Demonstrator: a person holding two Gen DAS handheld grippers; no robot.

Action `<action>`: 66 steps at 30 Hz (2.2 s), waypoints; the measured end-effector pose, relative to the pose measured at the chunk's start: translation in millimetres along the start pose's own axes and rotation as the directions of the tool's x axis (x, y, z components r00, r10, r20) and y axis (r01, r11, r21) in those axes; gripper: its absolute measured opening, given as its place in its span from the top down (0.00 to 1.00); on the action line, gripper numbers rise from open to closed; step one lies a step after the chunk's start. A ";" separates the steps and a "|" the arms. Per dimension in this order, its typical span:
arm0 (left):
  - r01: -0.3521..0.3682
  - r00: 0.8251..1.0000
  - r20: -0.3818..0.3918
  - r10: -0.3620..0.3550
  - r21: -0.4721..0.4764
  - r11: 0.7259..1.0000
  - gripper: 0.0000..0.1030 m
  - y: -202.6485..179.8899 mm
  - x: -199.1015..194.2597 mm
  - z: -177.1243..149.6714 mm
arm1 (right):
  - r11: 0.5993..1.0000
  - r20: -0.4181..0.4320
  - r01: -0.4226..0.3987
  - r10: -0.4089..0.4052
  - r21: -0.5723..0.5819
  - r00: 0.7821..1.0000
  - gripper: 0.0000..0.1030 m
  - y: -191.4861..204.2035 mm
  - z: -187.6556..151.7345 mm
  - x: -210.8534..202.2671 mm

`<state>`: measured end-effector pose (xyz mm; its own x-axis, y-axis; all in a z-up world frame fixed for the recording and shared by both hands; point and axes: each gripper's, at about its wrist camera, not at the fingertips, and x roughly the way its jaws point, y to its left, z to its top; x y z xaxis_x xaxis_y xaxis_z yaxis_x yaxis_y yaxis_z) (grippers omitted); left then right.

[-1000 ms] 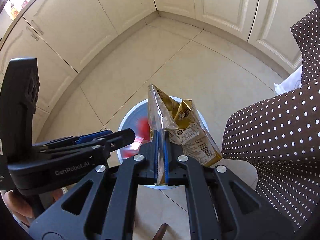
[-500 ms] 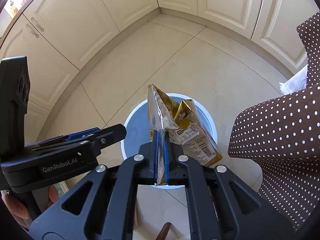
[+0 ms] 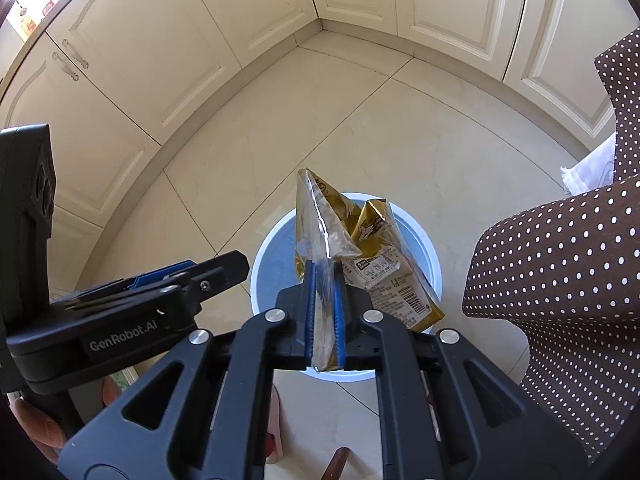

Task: Collect trash
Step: 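Carry the can and gold bag over the blue bucket and open both tools, then move both open tools back over the table of trash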

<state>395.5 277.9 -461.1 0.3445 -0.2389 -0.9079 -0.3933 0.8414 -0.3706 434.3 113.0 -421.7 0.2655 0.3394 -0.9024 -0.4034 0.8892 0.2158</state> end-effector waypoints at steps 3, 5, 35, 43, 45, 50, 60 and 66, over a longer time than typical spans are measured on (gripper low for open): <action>0.009 1.000 0.006 -0.009 -0.003 1.000 0.41 2.4 -4.7 1.3 | 1.000 0.008 0.006 -0.006 0.002 1.000 0.89 -0.9 0.6 -4.5; 0.007 1.000 0.010 -0.007 -0.002 1.000 0.41 2.9 -7.2 1.3 | 1.000 0.012 0.010 -0.010 -0.001 1.000 0.89 -0.7 0.5 -7.9; 0.134 0.899 0.362 -0.248 0.310 0.941 0.33 -153.1 -256.9 -77.3 | 0.991 0.476 0.134 -0.112 -0.013 0.872 0.54 -15.1 -46.7 -320.7; 0.144 0.888 0.311 -0.339 0.512 0.847 0.32 -287.1 -284.2 -133.8 | 0.965 0.586 0.244 -0.254 0.097 0.770 0.54 -92.5 -104.6 -433.8; 0.159 0.894 0.267 -0.361 0.562 0.812 0.32 -323.6 -277.6 -146.6 | 0.950 0.582 0.270 -0.308 0.154 0.752 0.53 -128.9 -120.3 -454.4; 0.135 0.918 0.205 -0.340 0.645 0.753 0.32 -395.4 -251.6 -171.0 | 0.908 0.511 0.338 -0.419 0.249 0.751 0.54 -206.7 -141.7 -478.0; 0.085 0.955 0.138 -0.261 0.718 0.690 0.32 -477.9 -197.9 -189.1 | 0.901 0.356 0.384 -0.433 0.202 0.828 0.53 -293.9 -117.4 -443.3; 0.059 0.962 0.142 -0.234 0.726 0.685 0.32 -500.8 -184.6 -181.5 | 0.919 0.293 0.362 -0.394 0.158 0.871 0.73 -315.8 -101.1 -421.0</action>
<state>374.1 -187.3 -143.5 0.5445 -0.3575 -0.7587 0.3695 0.9143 -0.1657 361.4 -341.7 -147.5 0.6468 0.0350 -0.7619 -0.1358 0.9883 -0.0699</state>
